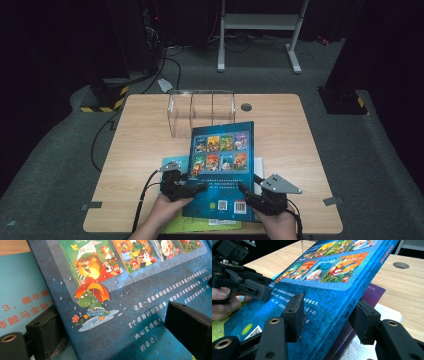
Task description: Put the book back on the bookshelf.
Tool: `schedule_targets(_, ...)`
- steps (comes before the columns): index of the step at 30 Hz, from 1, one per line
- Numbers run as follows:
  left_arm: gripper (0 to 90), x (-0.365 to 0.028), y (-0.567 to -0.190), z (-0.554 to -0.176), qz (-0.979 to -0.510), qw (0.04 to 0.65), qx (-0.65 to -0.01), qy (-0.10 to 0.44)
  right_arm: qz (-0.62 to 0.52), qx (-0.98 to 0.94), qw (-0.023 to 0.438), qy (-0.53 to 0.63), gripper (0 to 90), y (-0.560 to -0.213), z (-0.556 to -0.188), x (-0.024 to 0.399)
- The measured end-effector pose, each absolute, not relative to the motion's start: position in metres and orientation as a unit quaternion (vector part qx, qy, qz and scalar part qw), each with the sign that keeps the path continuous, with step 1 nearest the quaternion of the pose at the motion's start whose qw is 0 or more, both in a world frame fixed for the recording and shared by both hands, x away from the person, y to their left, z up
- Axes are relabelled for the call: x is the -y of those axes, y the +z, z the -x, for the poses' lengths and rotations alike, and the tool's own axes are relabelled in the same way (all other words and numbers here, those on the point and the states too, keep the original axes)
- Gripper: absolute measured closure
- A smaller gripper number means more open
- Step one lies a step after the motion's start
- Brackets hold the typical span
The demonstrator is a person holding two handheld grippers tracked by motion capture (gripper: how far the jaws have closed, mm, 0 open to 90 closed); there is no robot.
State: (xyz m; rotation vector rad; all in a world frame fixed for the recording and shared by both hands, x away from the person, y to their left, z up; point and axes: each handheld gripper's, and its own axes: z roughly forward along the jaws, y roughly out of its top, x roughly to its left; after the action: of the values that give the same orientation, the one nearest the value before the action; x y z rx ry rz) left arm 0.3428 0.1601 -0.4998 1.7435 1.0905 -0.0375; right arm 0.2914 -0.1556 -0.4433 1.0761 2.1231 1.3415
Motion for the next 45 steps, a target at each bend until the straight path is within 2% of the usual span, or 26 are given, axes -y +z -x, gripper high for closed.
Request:
schedule_targets(5, 11.6, -0.163, -0.493, -0.337, -0.726, 0.519, -0.451, 0.009, -0.391, -0.76, 0.2, 0.479, 47.0, -0.442, -0.292, 0.154)
schedule_targets(13, 22.8, -0.166, -0.48, -0.321, -0.718, 0.531, -0.444, 0.077, -0.395, -0.759, 0.201, 0.477, 46.8, -0.44, -0.291, 0.155)
schedule_targets(26, 34.0, -0.175, -0.469, -0.313, -0.7, 0.56, -0.426, 0.119, -0.385, -0.742, 0.232, 0.497, 47.8, -0.435, -0.288, 0.152)
schedule_targets(45, 41.5, -0.182, -0.461, -0.313, -0.671, 0.584, -0.422, 0.174, -0.369, -0.727, 0.27, 0.512, 52.8, -0.421, -0.296, 0.142)
